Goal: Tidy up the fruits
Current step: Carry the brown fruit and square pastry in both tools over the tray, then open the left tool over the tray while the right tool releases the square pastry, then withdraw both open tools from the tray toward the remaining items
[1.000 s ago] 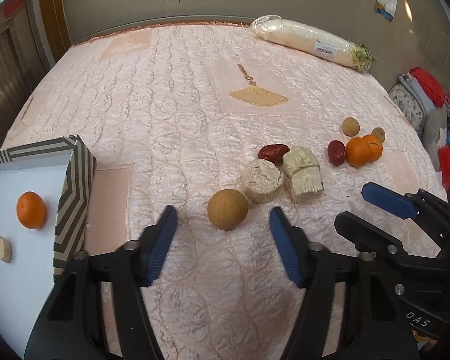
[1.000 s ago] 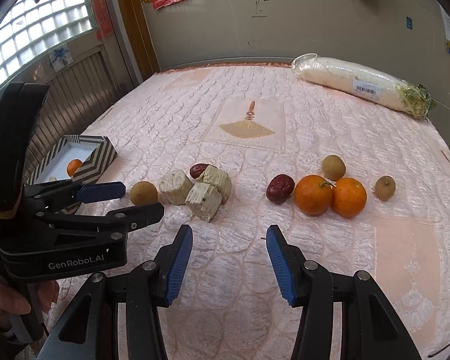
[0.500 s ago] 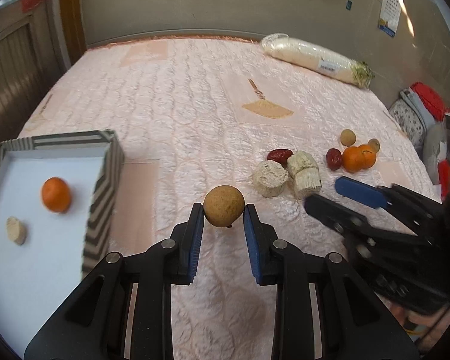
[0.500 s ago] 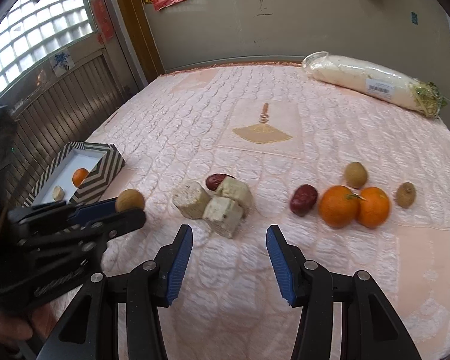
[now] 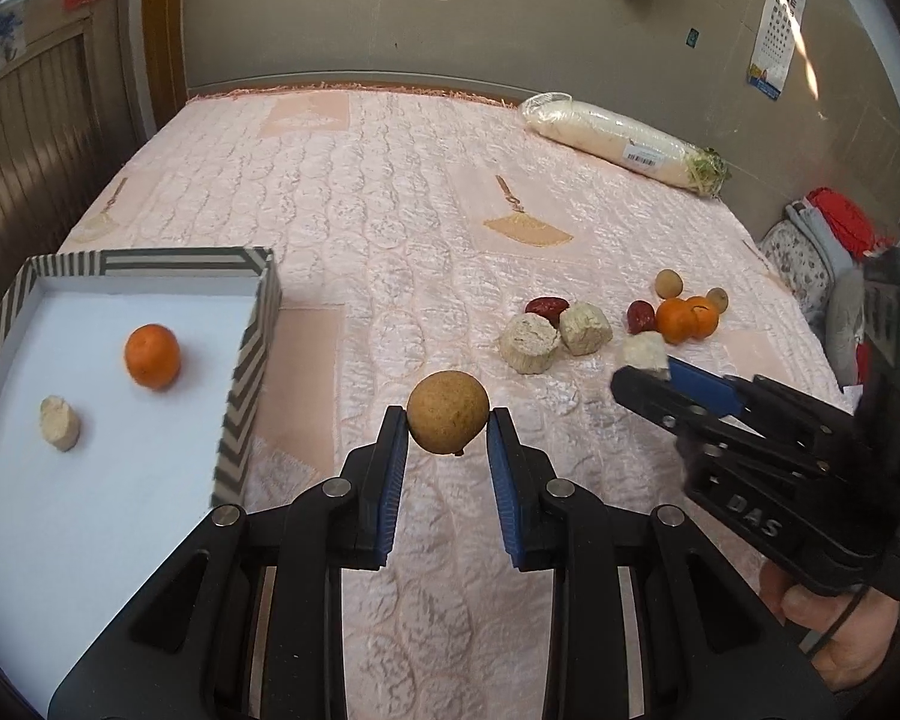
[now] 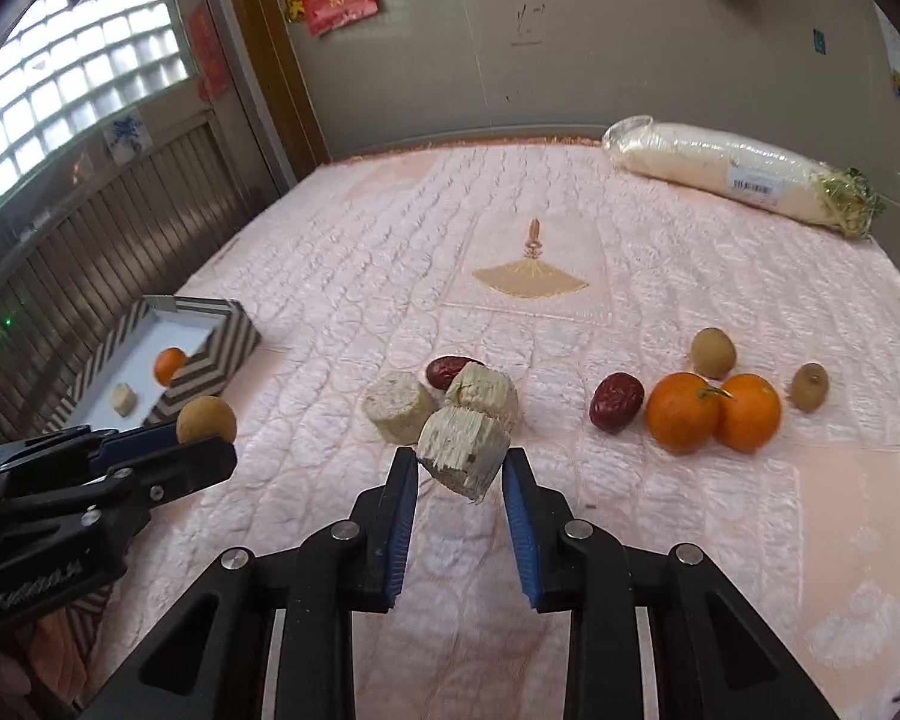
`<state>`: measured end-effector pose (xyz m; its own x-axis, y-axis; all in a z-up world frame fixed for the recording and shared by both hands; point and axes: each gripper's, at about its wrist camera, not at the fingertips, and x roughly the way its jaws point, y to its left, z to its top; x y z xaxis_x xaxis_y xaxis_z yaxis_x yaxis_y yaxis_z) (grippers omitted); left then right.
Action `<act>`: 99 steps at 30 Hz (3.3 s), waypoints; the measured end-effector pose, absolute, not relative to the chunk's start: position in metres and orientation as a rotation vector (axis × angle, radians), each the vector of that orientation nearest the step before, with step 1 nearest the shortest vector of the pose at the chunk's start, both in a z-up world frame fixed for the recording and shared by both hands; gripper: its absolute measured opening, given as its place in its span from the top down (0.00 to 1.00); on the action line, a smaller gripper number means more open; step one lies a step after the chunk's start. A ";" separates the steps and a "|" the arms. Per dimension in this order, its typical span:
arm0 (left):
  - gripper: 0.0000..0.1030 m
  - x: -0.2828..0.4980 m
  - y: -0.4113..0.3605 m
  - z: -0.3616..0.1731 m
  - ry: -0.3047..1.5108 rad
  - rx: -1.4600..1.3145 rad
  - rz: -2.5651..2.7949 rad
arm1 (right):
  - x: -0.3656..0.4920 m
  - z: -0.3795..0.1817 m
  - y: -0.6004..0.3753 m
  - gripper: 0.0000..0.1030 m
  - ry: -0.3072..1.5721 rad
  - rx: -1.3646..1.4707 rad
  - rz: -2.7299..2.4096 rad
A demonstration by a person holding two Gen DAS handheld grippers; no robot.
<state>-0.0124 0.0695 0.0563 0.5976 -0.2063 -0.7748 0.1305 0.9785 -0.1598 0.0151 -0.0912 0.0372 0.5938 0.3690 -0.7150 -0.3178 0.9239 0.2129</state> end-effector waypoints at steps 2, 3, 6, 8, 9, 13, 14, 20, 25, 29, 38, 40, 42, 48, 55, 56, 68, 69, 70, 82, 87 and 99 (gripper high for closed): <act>0.74 -0.017 0.074 0.058 0.908 -0.090 -0.185 | 0.009 0.041 -0.090 0.73 0.842 0.073 0.412; 0.74 -0.019 0.076 0.058 0.907 -0.091 -0.181 | 0.004 0.042 -0.088 0.73 0.838 0.070 0.418; 0.74 -0.028 0.084 0.061 0.899 -0.091 -0.164 | -0.006 0.046 -0.078 0.73 0.834 0.049 0.437; 0.74 -0.033 0.091 0.064 0.889 -0.092 -0.151 | -0.013 0.050 -0.073 0.73 0.822 0.055 0.447; 0.74 -0.036 0.093 0.065 0.885 -0.090 -0.144 | -0.016 0.053 -0.070 0.73 0.814 0.055 0.452; 0.74 -0.046 0.108 0.071 0.863 -0.086 -0.110 | -0.028 0.064 -0.055 0.73 0.790 0.041 0.484; 0.74 -0.049 0.113 0.072 0.858 -0.091 -0.100 | -0.030 0.066 -0.051 0.73 0.788 0.035 0.492; 0.74 -0.062 0.140 0.077 0.840 -0.107 -0.046 | -0.041 0.075 -0.016 0.73 0.769 -0.018 0.541; 0.74 -0.073 0.162 0.077 0.828 -0.117 -0.004 | -0.047 0.079 0.011 0.73 0.762 -0.051 0.581; 0.74 -0.080 0.181 0.076 0.825 -0.122 0.034 | -0.052 0.082 0.031 0.73 0.758 -0.077 0.615; 0.74 -0.088 0.214 0.062 0.855 -0.148 0.098 | -0.054 0.077 0.077 0.73 0.771 -0.138 0.690; 0.74 -0.088 0.219 0.058 0.866 -0.155 0.103 | -0.055 0.074 0.087 0.73 0.779 -0.154 0.704; 0.74 -0.086 0.223 0.055 0.872 -0.159 0.110 | -0.055 0.071 0.097 0.73 0.790 -0.173 0.717; 0.74 -0.082 0.230 0.049 0.897 -0.178 0.113 | -0.052 0.062 0.120 0.73 0.814 -0.221 0.742; 0.74 -0.076 0.238 0.043 0.937 -0.187 0.139 | -0.038 0.048 0.138 0.73 0.858 -0.266 0.751; 0.74 -0.076 0.241 0.042 0.947 -0.199 0.142 | -0.037 0.046 0.141 0.73 0.862 -0.272 0.751; 0.41 -0.074 0.251 0.042 0.961 -0.249 0.168 | -0.033 0.034 0.157 0.59 0.882 -0.344 0.774; 0.41 -0.074 0.251 0.043 0.956 -0.245 0.175 | -0.034 0.036 0.155 0.58 0.879 -0.332 0.777; 0.41 -0.074 0.251 0.044 0.952 -0.241 0.182 | -0.035 0.038 0.152 0.58 0.873 -0.319 0.780; 0.41 -0.078 0.206 0.070 0.876 -0.176 0.122 | -0.051 0.070 0.086 0.58 0.799 -0.212 0.704; 0.41 -0.072 0.173 0.077 0.864 -0.139 0.062 | -0.050 0.075 0.045 0.57 0.795 -0.162 0.634; 0.41 -0.045 0.095 0.068 0.912 -0.078 -0.089 | -0.037 0.067 -0.055 0.57 0.828 -0.055 0.455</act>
<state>-0.0446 0.0947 0.0675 0.6088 -0.1096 -0.7857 0.0435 0.9935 -0.1049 -0.0373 -0.0554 0.0665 0.5859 0.3691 -0.7215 -0.4117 0.9024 0.1273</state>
